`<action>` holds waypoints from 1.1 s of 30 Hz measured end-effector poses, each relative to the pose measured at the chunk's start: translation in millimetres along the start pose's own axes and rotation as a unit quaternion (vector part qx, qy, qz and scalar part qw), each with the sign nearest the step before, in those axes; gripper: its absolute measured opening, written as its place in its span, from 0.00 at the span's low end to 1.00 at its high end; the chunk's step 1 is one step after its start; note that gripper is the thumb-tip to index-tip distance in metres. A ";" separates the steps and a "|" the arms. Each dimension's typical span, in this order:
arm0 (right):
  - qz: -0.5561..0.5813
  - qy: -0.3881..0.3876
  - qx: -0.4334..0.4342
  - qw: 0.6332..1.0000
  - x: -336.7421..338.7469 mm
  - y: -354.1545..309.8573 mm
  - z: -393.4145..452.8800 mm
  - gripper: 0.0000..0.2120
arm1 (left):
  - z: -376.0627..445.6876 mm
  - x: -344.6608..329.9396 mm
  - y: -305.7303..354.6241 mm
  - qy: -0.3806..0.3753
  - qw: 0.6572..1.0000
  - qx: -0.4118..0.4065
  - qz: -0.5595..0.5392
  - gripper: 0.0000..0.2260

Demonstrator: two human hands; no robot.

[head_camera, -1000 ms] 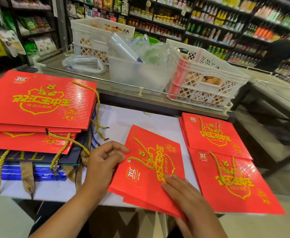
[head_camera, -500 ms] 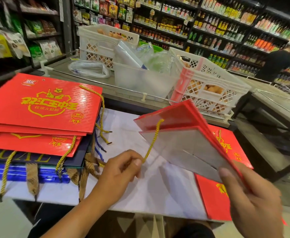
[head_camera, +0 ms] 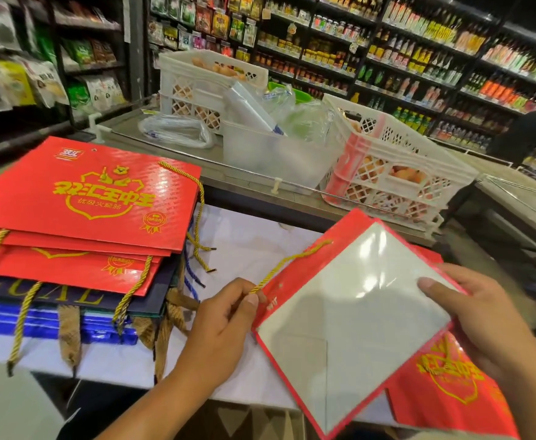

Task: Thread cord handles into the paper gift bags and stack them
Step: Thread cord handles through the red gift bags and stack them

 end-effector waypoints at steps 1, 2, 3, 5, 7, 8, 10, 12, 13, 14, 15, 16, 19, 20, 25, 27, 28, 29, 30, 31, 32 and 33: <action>-0.012 -0.023 -0.011 1.000 -4.5 -0.5 7.1 0.09 | -0.2 -0.2 0.5 -0.005 1.000 -0.005 0.006 0.11; -0.037 -0.038 -0.011 0.999 -8.5 -0.9 15.4 0.09 | -0.5 -0.7 0.5 -0.013 1.000 -0.009 0.009 0.12; -0.080 -0.038 0.005 0.996 -11.7 -1.1 24.8 0.09 | -0.9 -1.4 -0.6 -0.021 1.000 -0.008 0.010 0.13; -0.204 0.007 0.062 0.977 -18.4 -3.9 44.9 0.10 | -1.5 -3.4 -2.5 -0.037 0.999 -0.001 0.005 0.13; -0.295 0.025 0.105 0.949 -31.9 -4.2 64.6 0.12 | -1.3 -4.9 -4.1 -0.048 0.999 0.006 0.010 0.10; -0.331 0.020 0.115 0.936 -41.0 -3.7 73.2 0.13 | -1.2 -5.4 -4.6 -0.050 0.999 0.009 0.013 0.09; -0.435 0.005 0.128 0.892 -61.1 2.3 88.2 0.19 | -1.2 -5.8 -5.7 -0.051 0.998 0.012 0.021 0.08; -0.527 -0.004 0.160 0.835 -85.6 6.0 89.1 0.27 | -1.4 -5.0 -7.6 -0.050 0.998 0.015 0.032 0.07; -0.518 -0.029 0.187 0.834 -100.3 5.7 80.8 0.30 | -1.6 -4.5 -8.5 -0.051 0.998 0.018 0.034 0.06; -0.479 -0.076 0.218 0.847 -115.4 5.6 67.3 0.31 | -1.7 -4.2 -8.6 -0.053 0.998 0.020 0.033 0.06; -0.433 -0.129 0.251 0.856 -130.7 4.7 47.0 0.33 | -1.7 -4.3 -7.6 -0.054 0.998 0.020 0.032 0.06; -0.394 -0.180 0.275 0.858 -147.3 3.1 23.4 0.34 | -1.2 -4.4 -6.3 -0.056 0.998 0.020 0.037 0.06; -0.376 -0.272 0.295 0.835 -182.0 10.5 -31.4 0.31 | 0.0 -5.7 -5.9 -0.059 0.996 0.021 0.057 0.07; -0.376 -0.271 0.302 0.833 -187.5 16.1 -36.7 0.29 | 0.0 -5.9 -6.6 -0.059 0.996 0.023 0.057 0.07; -0.306 -0.169 0.300 0.888 -172.4 25.6 -17.6 0.15 | -0.3 -2.6 -8.7 -0.025 0.998 0.032 0.049 0.03; -0.280 -0.124 0.292 0.906 -158.9 26.0 -6.7 0.08 | 0.9 0.0 -8.7 -0.004 0.998 0.036 0.050 0.05; -0.278 -0.105 0.282 0.912 -152.4 26.4 -1.9 0.07 | 1.1 0.7 -8.5 0.004 0.998 0.036 0.053 0.06; -0.277 -0.090 0.269 0.918 -146.6 27.8 2.5 0.07 | 1.3 1.1 -8.9 0.014 0.998 0.040 0.056 0.07; -0.277 -0.078 0.257 0.923 -141.4 29.3 5.4 0.08 | 1.3 1.4 -9.2 0.024 0.997 0.046 0.056 0.08; -0.276 -0.068 0.246 0.927 -137.5 30.7 6.7 0.08 | 1.4 1.8 -9.7 0.032 0.997 0.055 0.053 0.09; -0.277 -0.061 0.236 0.929 -135.0 32.4 6.8 0.08 | 1.7 1.9 -9.7 0.038 0.996 0.063 0.049 0.09; -0.279 -0.052 0.228 0.931 -134.1 34.1 6.0 0.09 | 1.9 1.9 -9.3 0.042 0.996 0.068 0.048 0.09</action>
Point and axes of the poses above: each hand's wrist, its own z-axis towards the middle knuckle, its own x-axis out of the back of the hand, y = z × x, the point moved 4 cm from there along z, towards the middle knuckle, and after that the axes turned 11 degrees about -x, right-handed, at the moved point
